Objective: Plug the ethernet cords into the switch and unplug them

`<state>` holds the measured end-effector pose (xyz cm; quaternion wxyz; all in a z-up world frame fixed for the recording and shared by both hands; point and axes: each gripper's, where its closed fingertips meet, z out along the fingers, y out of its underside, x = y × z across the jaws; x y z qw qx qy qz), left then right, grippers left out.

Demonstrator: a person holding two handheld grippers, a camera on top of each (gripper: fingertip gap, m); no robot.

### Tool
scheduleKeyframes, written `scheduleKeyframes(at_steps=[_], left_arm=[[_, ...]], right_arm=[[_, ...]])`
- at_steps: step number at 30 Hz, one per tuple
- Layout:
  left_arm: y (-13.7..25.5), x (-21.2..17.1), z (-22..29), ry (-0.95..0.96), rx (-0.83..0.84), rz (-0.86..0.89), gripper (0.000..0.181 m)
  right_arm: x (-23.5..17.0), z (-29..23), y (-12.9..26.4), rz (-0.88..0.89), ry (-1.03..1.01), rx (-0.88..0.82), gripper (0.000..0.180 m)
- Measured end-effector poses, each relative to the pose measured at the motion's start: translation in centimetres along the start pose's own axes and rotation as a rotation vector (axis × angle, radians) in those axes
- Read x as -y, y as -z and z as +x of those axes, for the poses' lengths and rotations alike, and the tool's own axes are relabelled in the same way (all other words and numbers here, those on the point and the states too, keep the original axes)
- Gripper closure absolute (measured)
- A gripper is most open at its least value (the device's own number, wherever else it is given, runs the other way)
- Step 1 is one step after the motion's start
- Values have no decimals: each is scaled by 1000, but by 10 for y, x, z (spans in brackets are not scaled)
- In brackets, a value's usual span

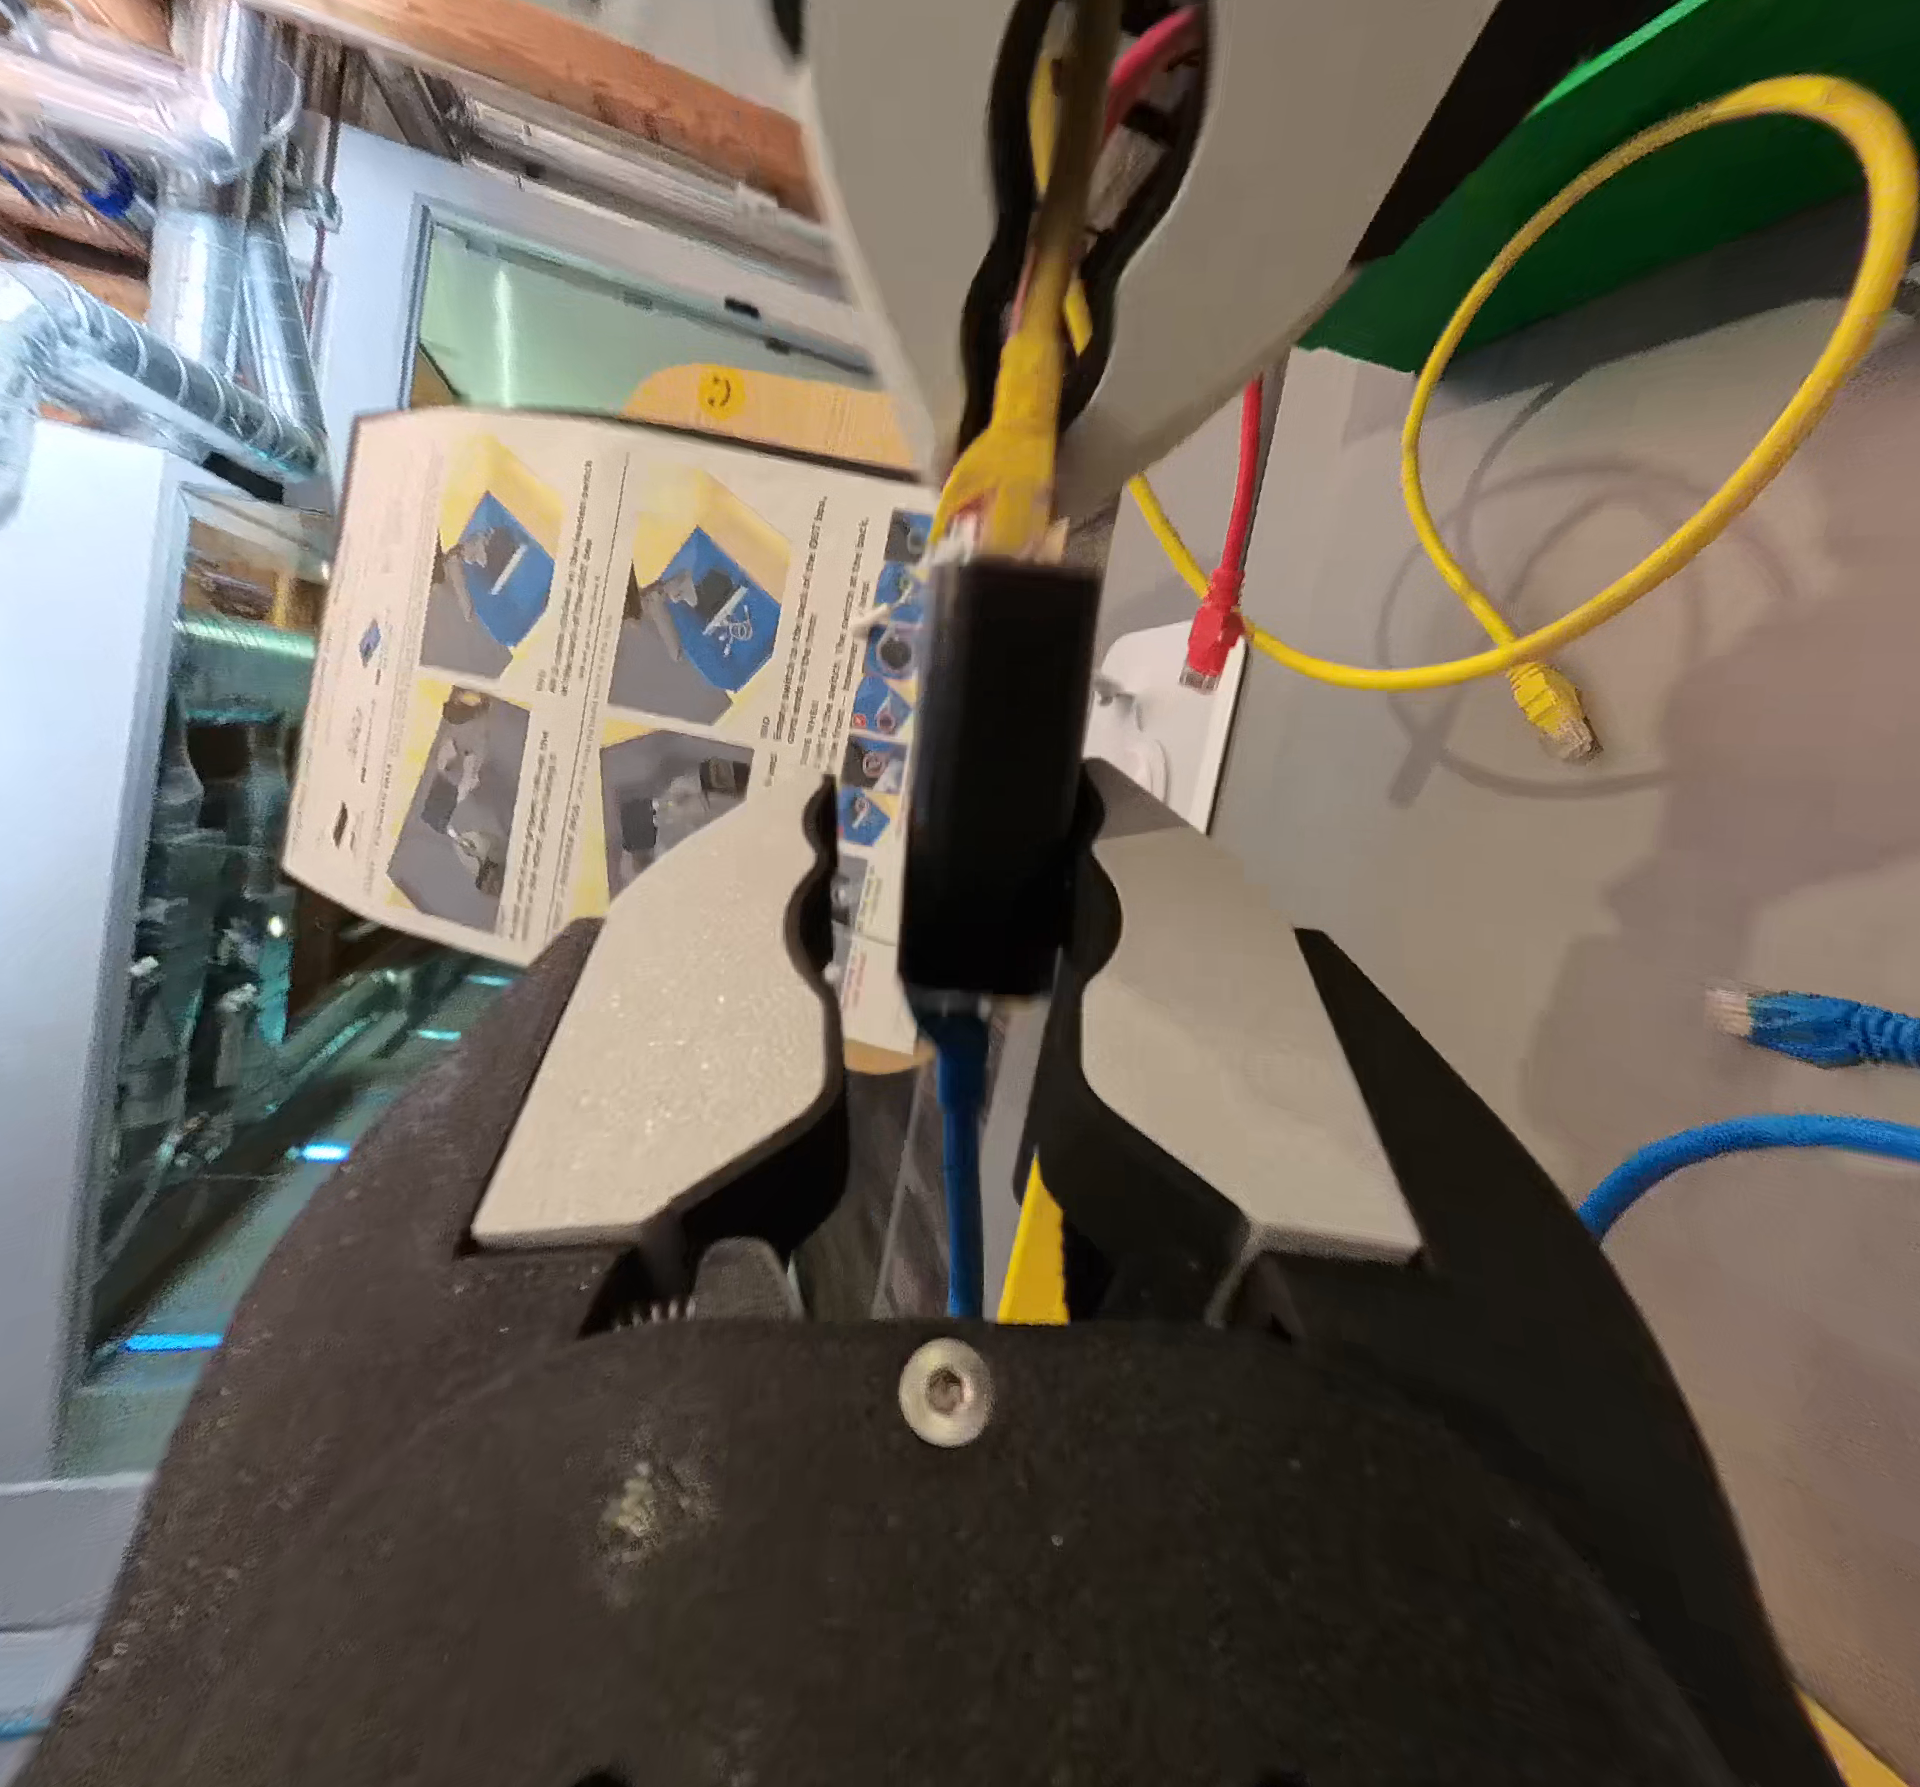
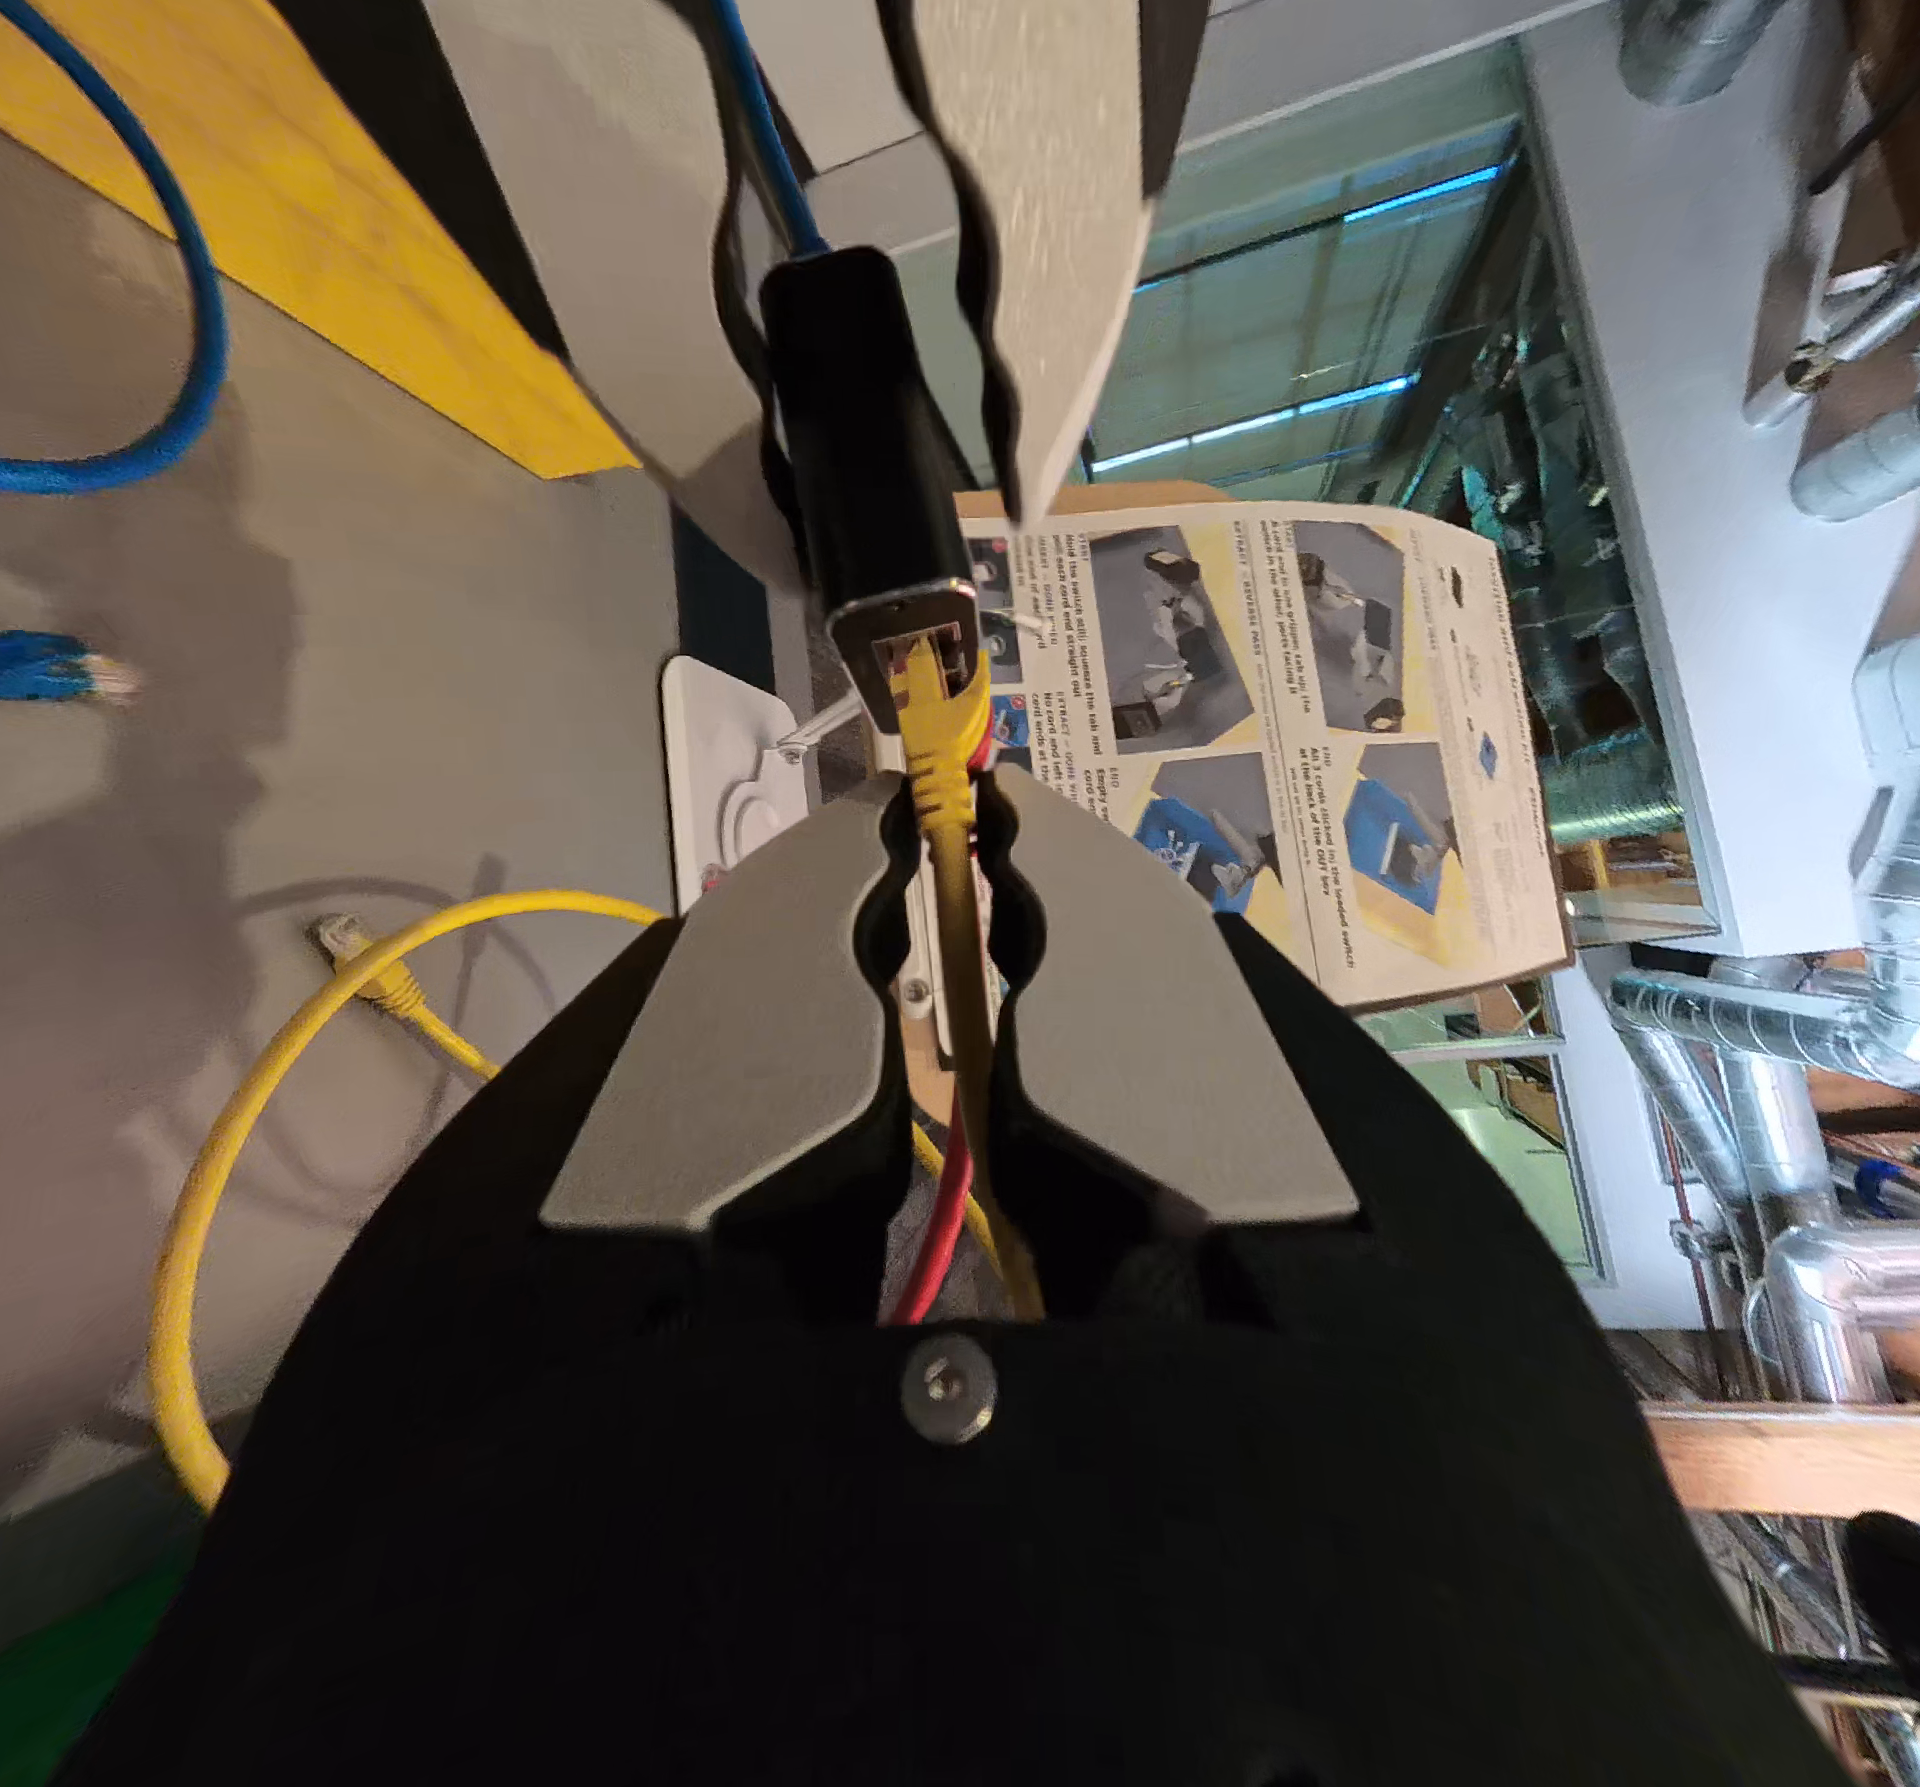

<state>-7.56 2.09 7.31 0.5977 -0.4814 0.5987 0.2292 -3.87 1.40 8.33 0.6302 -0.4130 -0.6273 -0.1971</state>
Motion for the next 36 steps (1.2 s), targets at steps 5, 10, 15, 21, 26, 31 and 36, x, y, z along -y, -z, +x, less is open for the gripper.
scheduleKeyframes(at_steps=[5,10,15,21,26,31,36], left_arm=[[9,-29,-9,78,-53,-36,131],[8,1,12,-20,-90,146,156],[2,-7,18,21,-150,68,157],[-2,-20,20,-17,-153,-29,157],[-3,-20,22,-21,-156,-40,157],[-5,-10,30,-48,-170,-45,157],[-5,-13,30,-19,-183,-59,156]], right_arm=[[-7,4,3,29,-57,-1,168],[-5,-5,-1,59,-94,53,168],[-2,-13,-5,86,-125,84,159],[9,-16,-11,1,65,25,147],[20,-30,-6,51,4,142,144],[31,-34,-19,78,3,99,142],[28,-36,-24,72,-71,125,154]])
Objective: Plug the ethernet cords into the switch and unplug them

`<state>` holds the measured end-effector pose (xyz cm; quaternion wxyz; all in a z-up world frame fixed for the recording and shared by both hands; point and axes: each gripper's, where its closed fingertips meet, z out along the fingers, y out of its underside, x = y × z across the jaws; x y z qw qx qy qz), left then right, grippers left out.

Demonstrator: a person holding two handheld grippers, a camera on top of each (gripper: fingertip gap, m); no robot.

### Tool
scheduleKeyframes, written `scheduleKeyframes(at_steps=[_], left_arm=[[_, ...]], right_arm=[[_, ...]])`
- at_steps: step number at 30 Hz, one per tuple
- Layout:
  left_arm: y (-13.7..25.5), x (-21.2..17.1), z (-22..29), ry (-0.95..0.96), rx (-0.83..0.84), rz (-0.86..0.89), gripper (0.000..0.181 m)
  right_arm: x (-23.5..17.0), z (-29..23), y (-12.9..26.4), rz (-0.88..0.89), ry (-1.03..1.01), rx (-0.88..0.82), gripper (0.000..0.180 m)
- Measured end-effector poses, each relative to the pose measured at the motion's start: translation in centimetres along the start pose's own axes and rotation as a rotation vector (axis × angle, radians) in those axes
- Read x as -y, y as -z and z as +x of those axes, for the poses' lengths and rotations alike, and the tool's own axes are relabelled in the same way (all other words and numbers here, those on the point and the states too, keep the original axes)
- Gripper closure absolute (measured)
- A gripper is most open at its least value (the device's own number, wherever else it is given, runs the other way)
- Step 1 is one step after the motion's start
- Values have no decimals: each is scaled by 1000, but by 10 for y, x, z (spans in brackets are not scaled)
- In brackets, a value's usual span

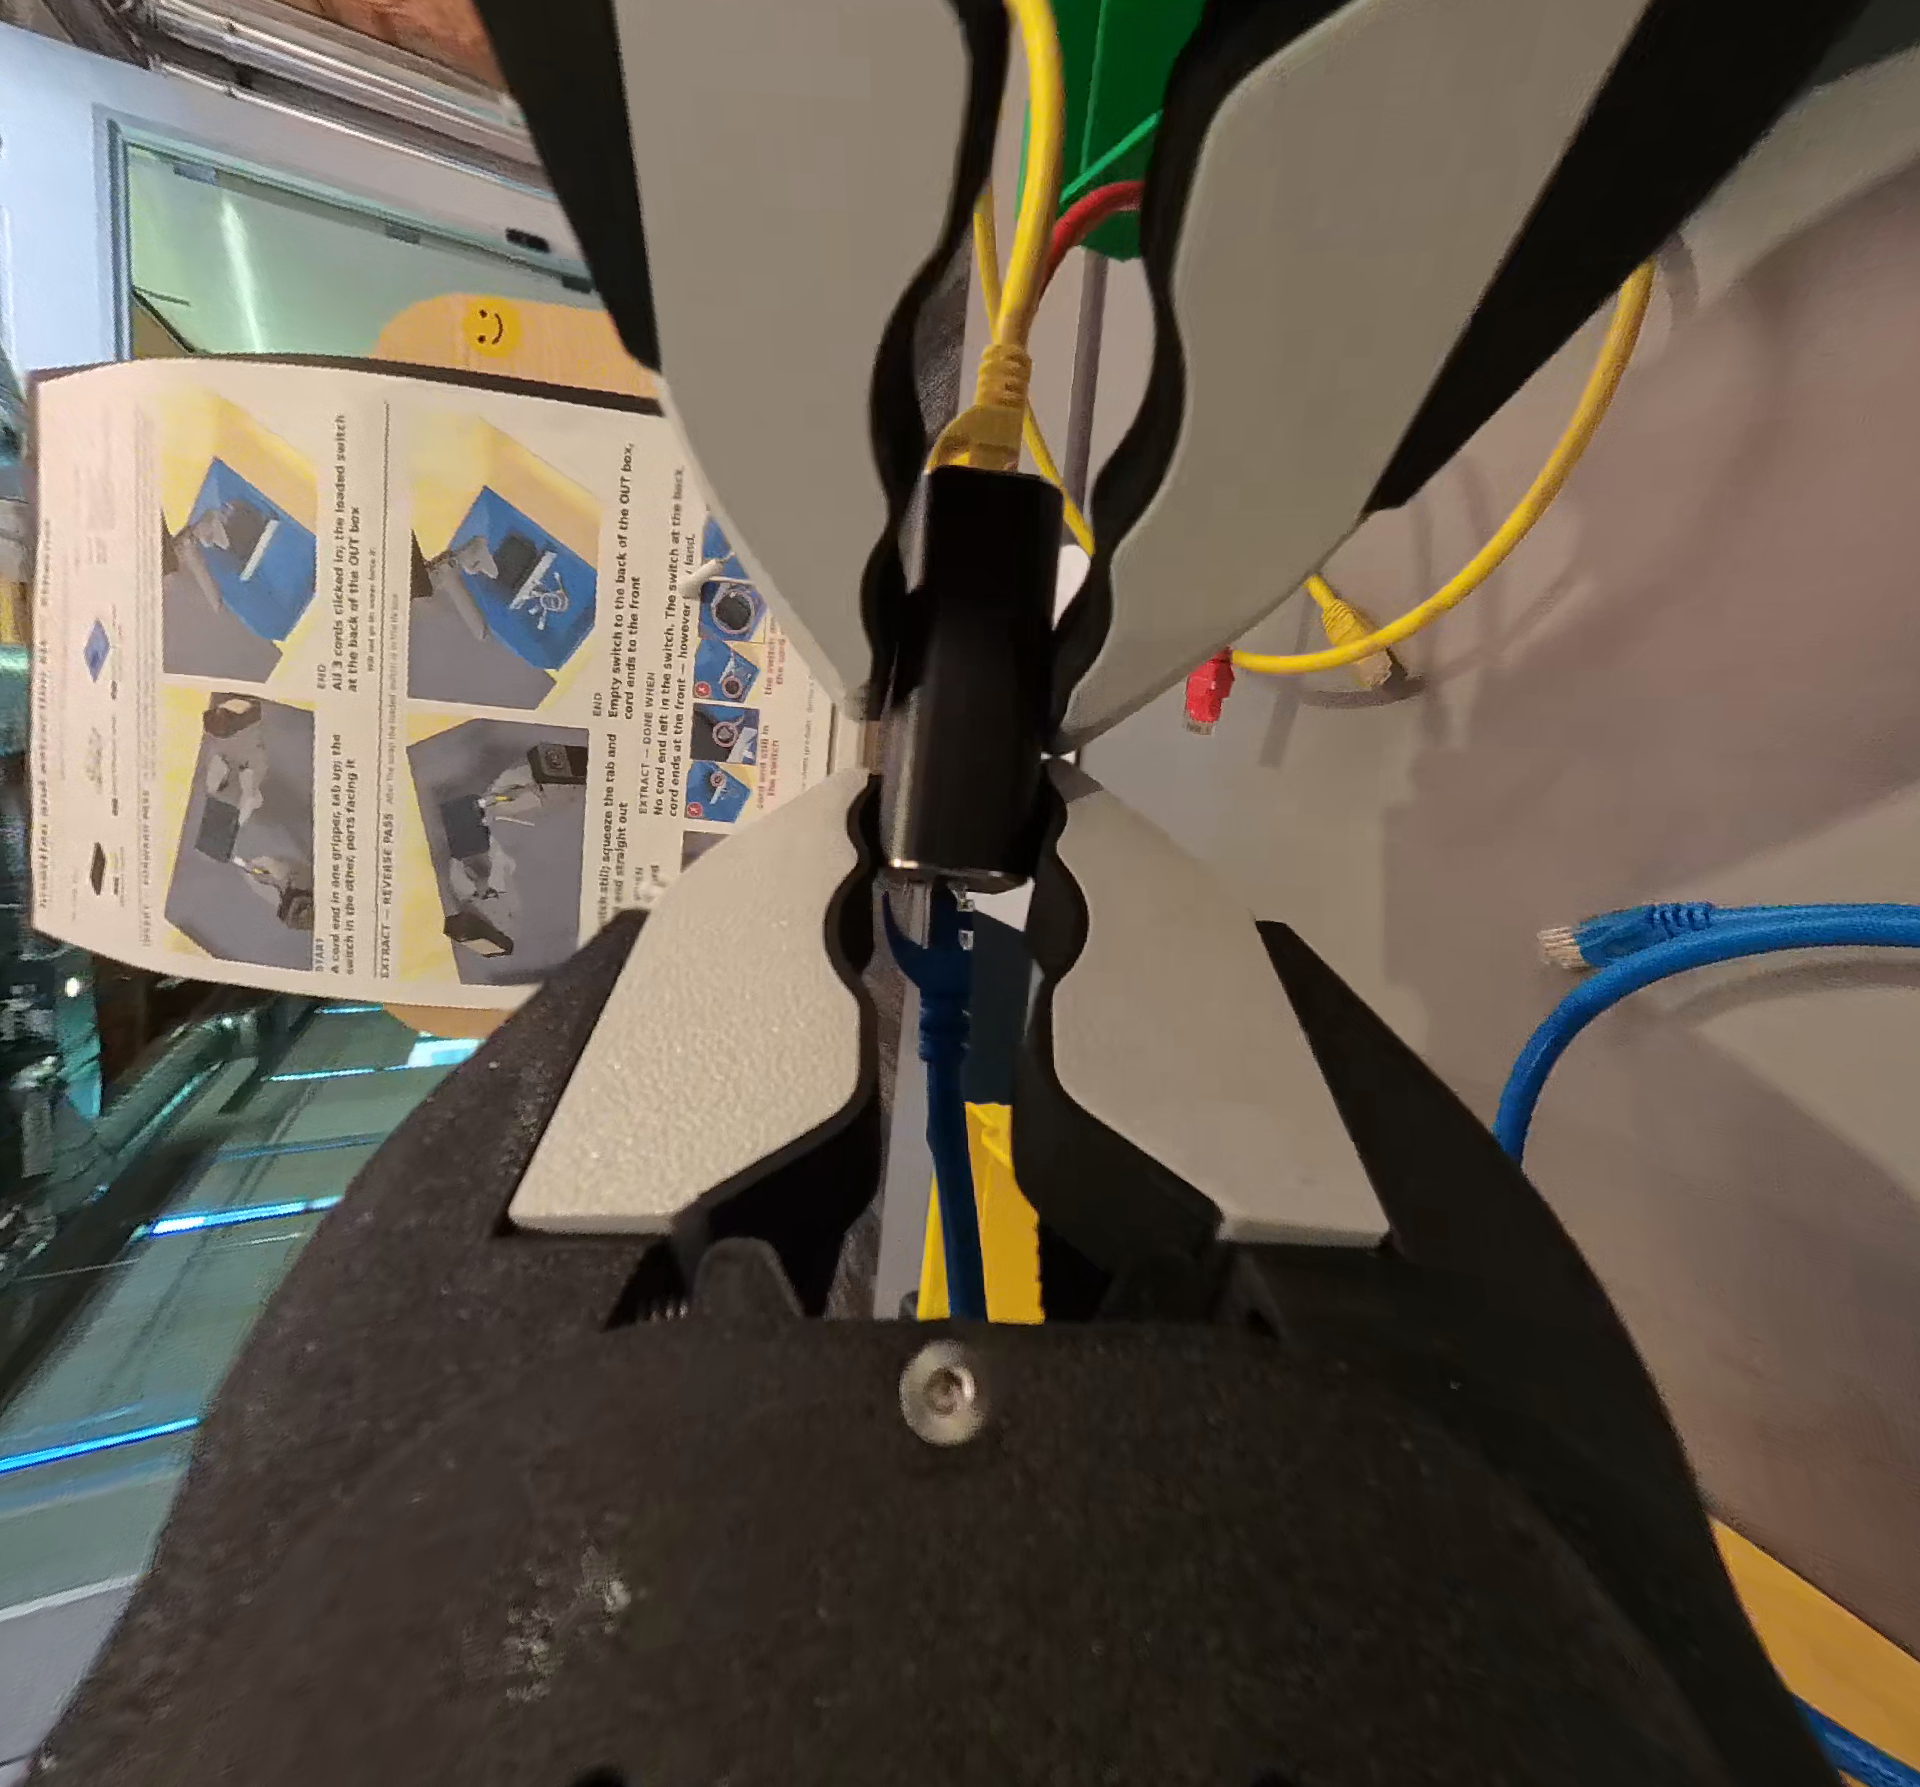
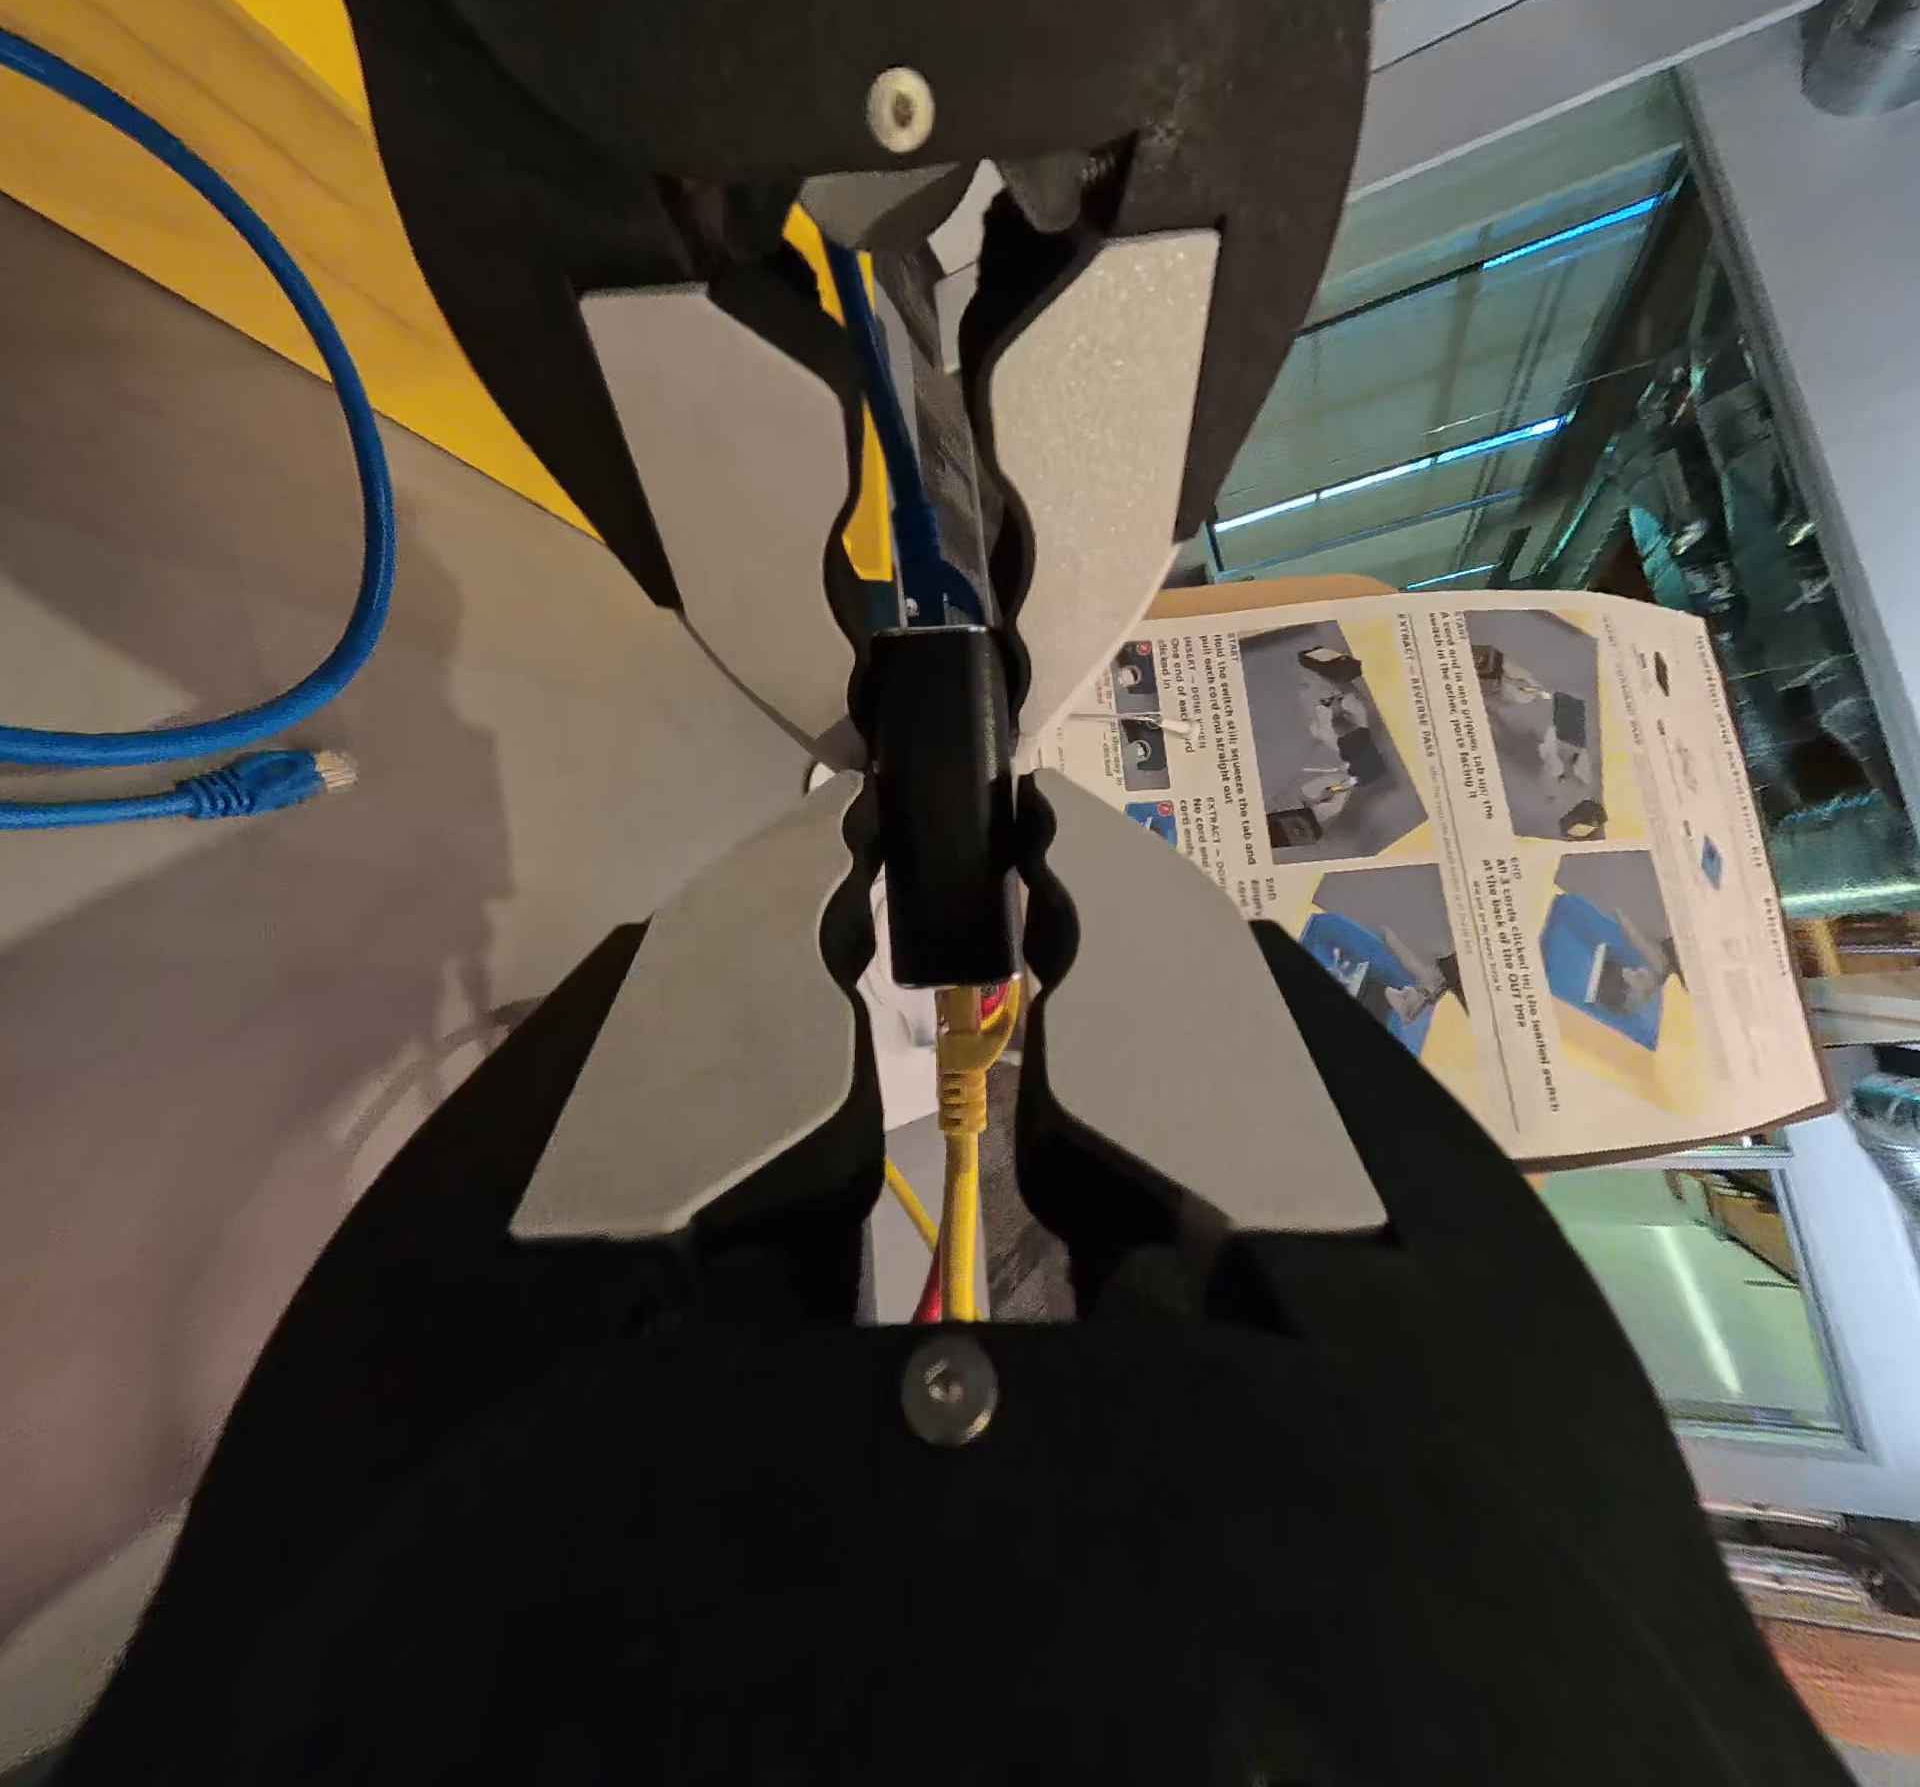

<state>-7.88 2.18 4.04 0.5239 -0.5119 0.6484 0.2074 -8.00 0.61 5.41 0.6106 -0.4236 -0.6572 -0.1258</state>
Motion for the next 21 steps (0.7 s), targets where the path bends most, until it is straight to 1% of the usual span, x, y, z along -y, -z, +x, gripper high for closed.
scheduleKeyframes(at_steps=[3,7,10,12,13,15,16,18,21], left_arm=[[1,-2,1,28,-22,-10,156],[3,-4,-1,46,-30,-8,156],[18,-1,-21,110,42,37,131],[38,4,-38,188,86,98,123],[53,10,-50,231,130,159,138],[89,26,-72,332,202,339,146],[107,29,-82,396,223,405,146],[134,22,-99,511,257,473,146],[156,0,-114,624,285,512,146]], right_arm=[[1,1,-2,-22,40,-31,153],[2,2,-4,-33,-13,-24,154],[2,9,-3,-11,-55,-61,154],[-2,17,0,-2,-110,-90,154],[-7,19,1,-19,-135,-89,154],[-23,24,0,-79,-162,-111,154],[-29,24,0,-94,-186,-114,154],[-38,27,-1,-119,-252,-120,154],[-42,44,2,-126,-365,-146,154]])
